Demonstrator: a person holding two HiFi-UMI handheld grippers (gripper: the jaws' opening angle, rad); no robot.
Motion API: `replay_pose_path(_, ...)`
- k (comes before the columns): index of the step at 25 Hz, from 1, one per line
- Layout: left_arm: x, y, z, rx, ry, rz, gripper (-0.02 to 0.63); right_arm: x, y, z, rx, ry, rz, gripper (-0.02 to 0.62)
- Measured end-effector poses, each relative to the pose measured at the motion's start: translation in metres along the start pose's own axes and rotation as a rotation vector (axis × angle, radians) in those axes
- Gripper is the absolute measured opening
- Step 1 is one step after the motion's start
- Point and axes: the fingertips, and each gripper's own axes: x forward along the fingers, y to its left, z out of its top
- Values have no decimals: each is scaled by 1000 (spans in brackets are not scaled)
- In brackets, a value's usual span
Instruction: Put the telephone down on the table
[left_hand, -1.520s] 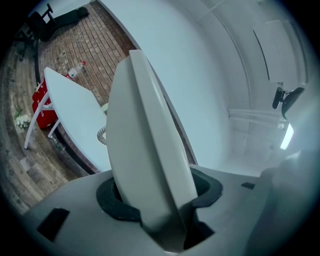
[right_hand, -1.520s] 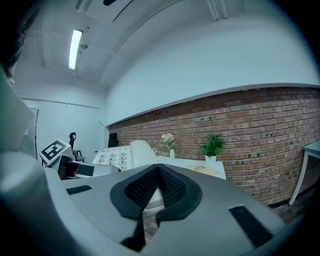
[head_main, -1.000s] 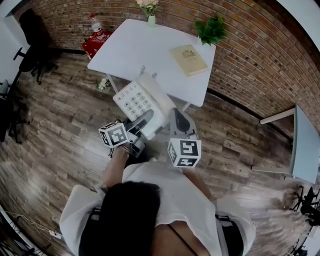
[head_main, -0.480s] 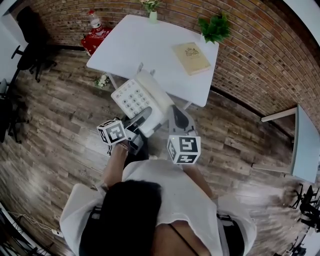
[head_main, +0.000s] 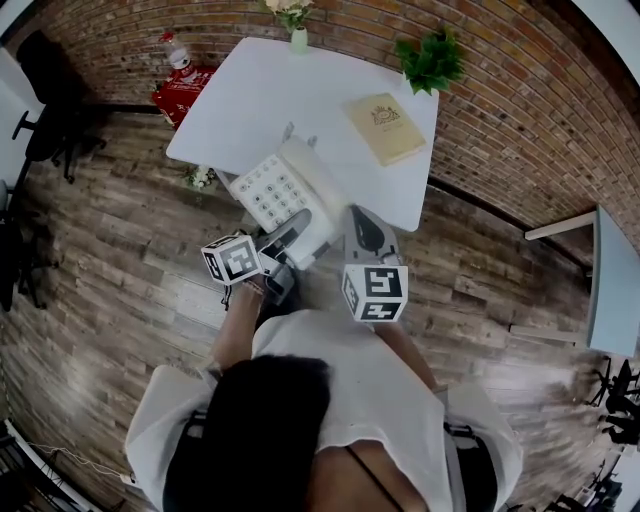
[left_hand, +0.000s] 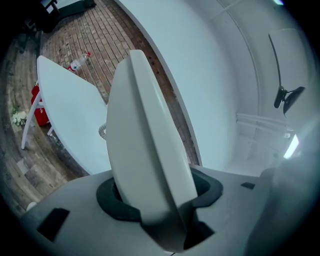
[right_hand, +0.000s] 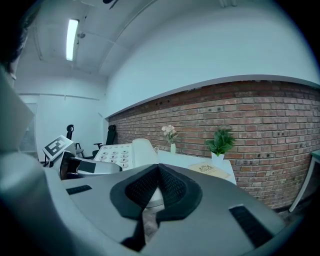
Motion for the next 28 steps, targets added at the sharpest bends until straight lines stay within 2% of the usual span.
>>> replay_pose_path(4, 15, 16, 25, -15, 14, -12, 256, 32, -3, 7, -11, 11, -8, 25)
replay_pose_path(8, 27, 39, 46, -41, 37, 0, 256, 63, 0, 12, -85, 35, -22, 25)
replay_pose_path(13, 35, 69, 66, -81, 68, 18, 256, 103, 0, 6, -10, 84, -18, 25)
replay_pose_path(17, 46, 90, 85, -122, 100, 20, 256, 136, 0, 5, -3, 113, -28, 25)
replay_pose_path(28, 81, 143, 128, -160, 174, 10, 256, 209, -11, 3, 20, 140, -95, 25)
